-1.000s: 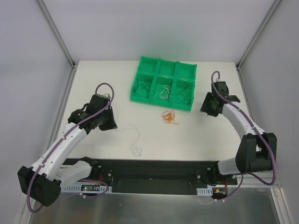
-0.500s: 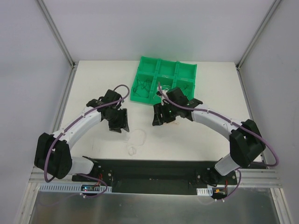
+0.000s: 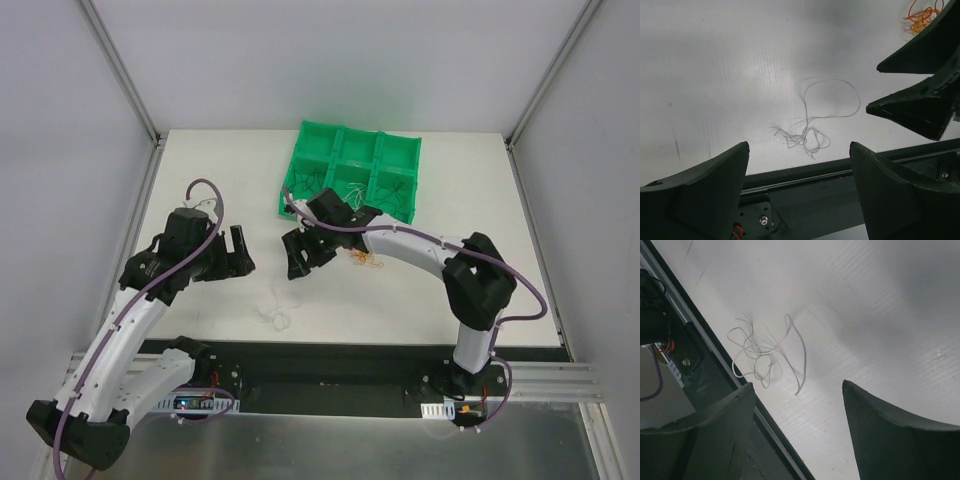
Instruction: Untangle the cables
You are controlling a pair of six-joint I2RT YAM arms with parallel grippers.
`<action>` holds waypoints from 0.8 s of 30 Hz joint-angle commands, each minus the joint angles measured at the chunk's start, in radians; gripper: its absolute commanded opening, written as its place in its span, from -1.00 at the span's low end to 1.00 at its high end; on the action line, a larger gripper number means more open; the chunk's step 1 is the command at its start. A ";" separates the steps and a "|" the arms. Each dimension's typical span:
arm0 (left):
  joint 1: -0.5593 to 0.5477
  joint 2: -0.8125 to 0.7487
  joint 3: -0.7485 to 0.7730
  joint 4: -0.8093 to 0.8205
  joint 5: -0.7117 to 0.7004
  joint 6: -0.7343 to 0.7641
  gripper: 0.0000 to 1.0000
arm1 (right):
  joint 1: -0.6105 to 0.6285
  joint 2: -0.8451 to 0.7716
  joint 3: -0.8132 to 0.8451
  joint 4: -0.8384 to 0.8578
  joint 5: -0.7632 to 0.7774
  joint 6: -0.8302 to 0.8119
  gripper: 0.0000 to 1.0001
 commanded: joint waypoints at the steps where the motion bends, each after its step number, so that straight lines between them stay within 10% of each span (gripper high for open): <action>1: 0.006 -0.060 0.040 -0.040 -0.142 0.054 0.64 | 0.030 0.087 0.064 -0.048 -0.061 -0.002 0.47; 8: 0.008 -0.063 0.028 -0.042 -0.099 0.084 0.65 | 0.076 0.162 0.119 -0.112 -0.066 -0.019 0.29; 13: 0.006 -0.037 0.025 -0.022 -0.071 0.089 0.64 | 0.059 0.123 0.178 -0.197 0.107 0.024 -0.99; 24: -0.012 -0.031 0.034 0.003 -0.087 0.111 0.64 | -0.128 -0.071 0.418 -0.358 0.289 0.092 -0.99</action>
